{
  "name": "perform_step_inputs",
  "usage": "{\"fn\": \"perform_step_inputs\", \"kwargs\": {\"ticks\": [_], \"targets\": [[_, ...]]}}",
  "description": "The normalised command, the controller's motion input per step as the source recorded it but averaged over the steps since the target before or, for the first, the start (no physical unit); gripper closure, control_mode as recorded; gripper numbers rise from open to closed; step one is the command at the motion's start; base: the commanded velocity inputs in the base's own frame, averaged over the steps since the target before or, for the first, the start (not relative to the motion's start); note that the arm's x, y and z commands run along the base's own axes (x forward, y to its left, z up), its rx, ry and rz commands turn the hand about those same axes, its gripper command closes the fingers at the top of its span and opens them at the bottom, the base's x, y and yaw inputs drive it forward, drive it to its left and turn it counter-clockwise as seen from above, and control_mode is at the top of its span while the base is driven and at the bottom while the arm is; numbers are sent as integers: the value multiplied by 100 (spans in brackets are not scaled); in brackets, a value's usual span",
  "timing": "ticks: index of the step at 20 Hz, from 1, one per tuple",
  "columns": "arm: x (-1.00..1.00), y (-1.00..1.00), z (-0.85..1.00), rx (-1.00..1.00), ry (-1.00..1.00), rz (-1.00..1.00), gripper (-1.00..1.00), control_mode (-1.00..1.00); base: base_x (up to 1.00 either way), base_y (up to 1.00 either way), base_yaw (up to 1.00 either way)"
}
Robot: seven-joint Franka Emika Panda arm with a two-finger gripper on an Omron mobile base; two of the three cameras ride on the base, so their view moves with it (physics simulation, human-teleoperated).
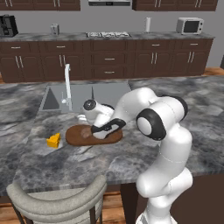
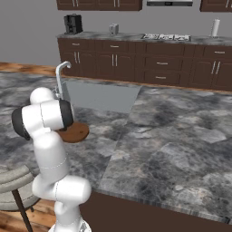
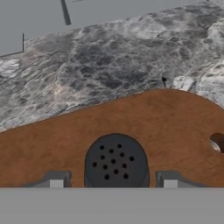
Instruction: Retrieve the reheated potato from the microwave, then place the potato, cheese, and condiment on the cutting board.
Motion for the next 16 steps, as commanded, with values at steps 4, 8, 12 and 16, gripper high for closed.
{"fn": "perform_step_inputs", "kwargs": {"ticks": [4,8,12,16], "targets": [[-4,-9,1,0,0,0,-100,-100,0,0,0],[-5,2,7,0,0,0,-100,-100,0,0,0],[-6,8,25,0,0,0,-100,-100,0,0,0],[-9,5,32,0,0,-2,-100,-100,0,0,0]]}}
